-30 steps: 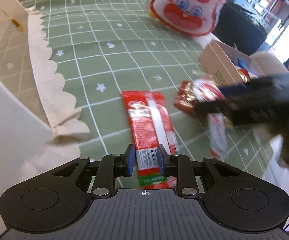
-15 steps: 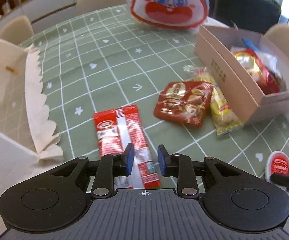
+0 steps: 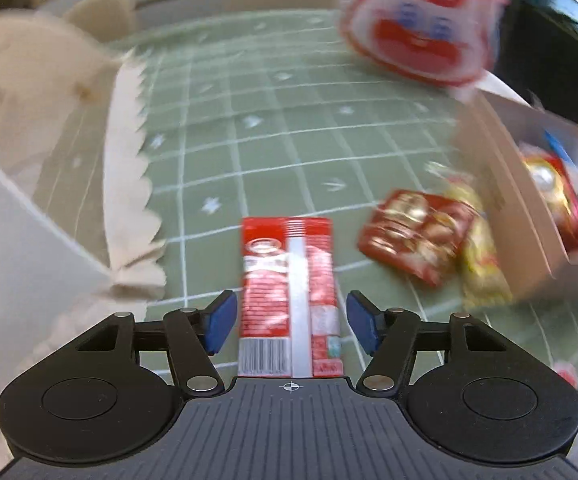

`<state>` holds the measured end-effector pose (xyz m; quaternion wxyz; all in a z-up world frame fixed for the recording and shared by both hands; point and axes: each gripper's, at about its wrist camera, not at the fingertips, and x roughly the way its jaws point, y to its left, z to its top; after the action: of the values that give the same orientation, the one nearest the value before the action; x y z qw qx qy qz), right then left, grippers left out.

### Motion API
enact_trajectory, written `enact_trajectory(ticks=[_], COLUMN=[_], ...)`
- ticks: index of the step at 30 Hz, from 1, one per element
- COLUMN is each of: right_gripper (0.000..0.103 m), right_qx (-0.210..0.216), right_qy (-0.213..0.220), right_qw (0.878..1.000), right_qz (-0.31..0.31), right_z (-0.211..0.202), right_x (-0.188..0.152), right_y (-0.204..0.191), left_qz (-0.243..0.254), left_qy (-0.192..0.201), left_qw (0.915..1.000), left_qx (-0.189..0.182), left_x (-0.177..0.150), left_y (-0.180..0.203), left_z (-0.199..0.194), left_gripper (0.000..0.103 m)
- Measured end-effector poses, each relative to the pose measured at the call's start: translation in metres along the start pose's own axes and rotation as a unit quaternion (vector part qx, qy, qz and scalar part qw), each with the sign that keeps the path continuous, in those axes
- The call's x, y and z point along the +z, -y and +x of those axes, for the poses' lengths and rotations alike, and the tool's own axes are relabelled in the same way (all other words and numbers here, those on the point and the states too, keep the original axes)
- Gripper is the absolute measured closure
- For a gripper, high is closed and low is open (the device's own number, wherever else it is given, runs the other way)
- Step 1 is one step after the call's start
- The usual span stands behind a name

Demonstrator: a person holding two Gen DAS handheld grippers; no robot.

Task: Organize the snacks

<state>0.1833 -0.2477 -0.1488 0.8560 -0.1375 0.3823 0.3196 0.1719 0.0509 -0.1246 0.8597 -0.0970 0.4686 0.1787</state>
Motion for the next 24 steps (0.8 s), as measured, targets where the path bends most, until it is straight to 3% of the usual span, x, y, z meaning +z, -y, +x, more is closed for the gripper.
enact_trajectory(ticks=[5,11,17,24], right_gripper=[0.015,0.004,0.0,0.0], right_qx=[0.014,0.039,0.035,0.021], right_qy=[0.003,-0.011,-0.008,-0.024], right_qw=[1.0,0.995,0.994,0.993], right_qz=[0.025,0.089,0.105,0.111], right_z=[0.004,0.012,0.014,0.013], right_x=[-0.006,-0.011,-0.013,-0.01], right_y=[0.012,0.035,0.034,0.03], left_qz=[0.012,0.009,0.002,-0.012], left_qy=[-0.038,-0.04,-0.052,-0.053], left_qw=[0.9992,0.9991,0.9985,0.9971], left_qx=[0.009,0.008,0.015,-0.053], left_x=[0.011,0.019,0.017,-0.022], left_y=[0.008,0.009,0.006,0.009], left_z=[0.022,0.029,0.024,-0.007], left_gripper=[0.033,0.031,0.047,0.054])
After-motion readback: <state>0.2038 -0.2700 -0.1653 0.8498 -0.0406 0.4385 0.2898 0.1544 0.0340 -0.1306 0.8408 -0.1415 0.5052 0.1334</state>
